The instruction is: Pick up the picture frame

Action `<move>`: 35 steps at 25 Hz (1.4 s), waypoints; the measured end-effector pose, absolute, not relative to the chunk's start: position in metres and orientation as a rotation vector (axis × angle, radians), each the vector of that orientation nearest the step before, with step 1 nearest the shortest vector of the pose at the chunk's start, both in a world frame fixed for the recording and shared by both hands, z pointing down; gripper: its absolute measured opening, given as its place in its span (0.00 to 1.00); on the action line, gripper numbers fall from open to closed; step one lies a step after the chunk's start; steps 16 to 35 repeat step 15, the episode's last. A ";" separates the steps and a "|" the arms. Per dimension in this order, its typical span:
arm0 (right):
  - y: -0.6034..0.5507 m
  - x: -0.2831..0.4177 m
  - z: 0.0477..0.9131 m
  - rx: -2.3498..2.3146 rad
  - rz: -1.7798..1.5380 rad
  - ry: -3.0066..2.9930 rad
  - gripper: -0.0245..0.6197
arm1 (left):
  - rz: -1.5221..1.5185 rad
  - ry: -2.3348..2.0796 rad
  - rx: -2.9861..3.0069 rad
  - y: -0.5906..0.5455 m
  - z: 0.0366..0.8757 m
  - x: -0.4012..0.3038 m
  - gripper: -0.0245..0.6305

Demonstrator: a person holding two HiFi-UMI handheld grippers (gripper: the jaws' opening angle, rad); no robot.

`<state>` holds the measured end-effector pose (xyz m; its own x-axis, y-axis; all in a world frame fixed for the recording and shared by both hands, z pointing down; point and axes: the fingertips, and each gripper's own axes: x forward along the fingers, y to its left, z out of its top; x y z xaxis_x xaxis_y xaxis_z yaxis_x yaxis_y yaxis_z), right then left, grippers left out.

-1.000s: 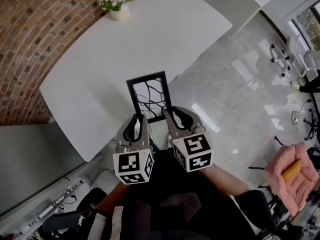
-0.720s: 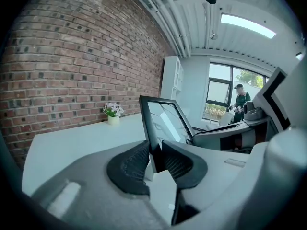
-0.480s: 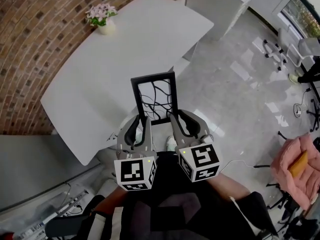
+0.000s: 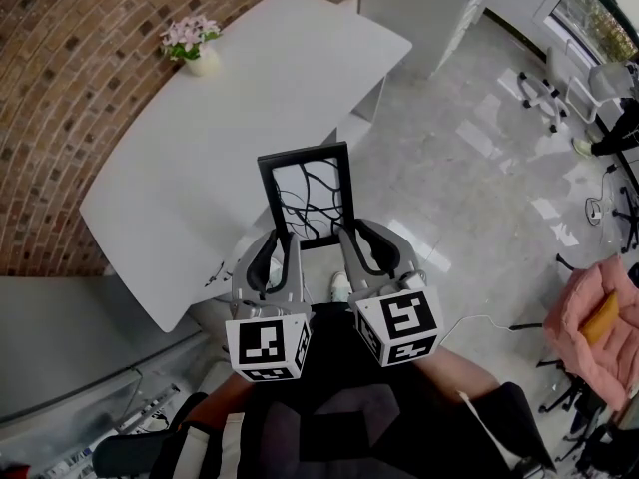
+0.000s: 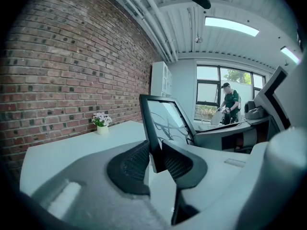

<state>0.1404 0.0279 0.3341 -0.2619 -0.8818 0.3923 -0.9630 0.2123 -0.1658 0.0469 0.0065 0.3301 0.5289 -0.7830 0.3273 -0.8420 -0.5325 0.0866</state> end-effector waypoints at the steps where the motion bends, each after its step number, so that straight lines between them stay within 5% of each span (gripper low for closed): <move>1: 0.028 0.141 0.334 1.760 0.560 -2.272 0.15 | 0.367 -1.372 2.534 0.007 0.330 0.047 0.16; 35: 0.028 0.140 0.329 1.750 0.540 -2.283 0.15 | 0.361 -1.380 2.530 0.007 0.327 0.047 0.16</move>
